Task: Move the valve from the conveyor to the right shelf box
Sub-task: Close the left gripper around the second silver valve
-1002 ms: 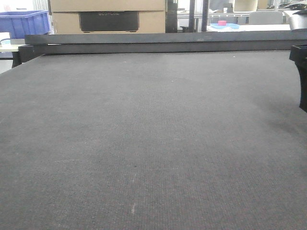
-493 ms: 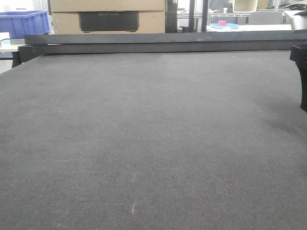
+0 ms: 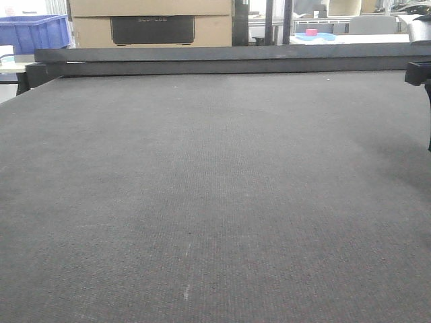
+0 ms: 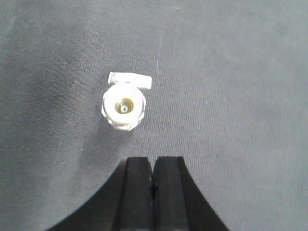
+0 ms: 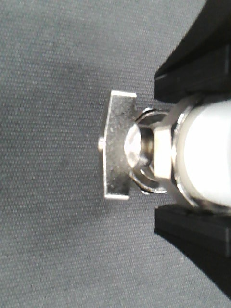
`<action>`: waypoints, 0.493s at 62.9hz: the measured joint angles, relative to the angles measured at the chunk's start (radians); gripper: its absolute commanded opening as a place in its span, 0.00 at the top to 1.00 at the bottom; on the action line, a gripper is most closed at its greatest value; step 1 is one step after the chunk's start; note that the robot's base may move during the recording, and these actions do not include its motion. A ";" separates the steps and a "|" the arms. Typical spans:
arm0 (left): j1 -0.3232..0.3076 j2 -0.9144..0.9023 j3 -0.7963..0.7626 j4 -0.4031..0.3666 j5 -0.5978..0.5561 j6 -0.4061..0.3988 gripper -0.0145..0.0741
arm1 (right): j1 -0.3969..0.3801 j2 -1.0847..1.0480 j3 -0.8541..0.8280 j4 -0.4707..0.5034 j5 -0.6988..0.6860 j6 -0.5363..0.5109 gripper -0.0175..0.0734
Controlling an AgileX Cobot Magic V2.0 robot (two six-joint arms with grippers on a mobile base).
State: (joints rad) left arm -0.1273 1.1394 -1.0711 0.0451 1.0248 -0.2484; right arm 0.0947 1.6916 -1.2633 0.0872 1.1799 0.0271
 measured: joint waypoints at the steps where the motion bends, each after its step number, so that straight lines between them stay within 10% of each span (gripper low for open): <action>1: 0.000 0.006 0.000 0.000 -0.003 0.000 0.96 | 0.000 0.000 0.000 0.000 0.000 0.000 0.99; 16: 0.000 0.127 -0.052 0.009 0.001 0.061 0.91 | 0.000 0.000 0.000 0.001 0.000 0.000 0.99; 31: 0.000 0.220 -0.093 0.037 0.008 0.125 0.42 | 0.000 0.000 0.000 0.001 0.000 0.000 0.99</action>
State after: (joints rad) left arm -0.1273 1.3593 -1.1645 0.0818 1.0323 -0.1237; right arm 0.0947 1.6916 -1.2633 0.0883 1.1799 0.0271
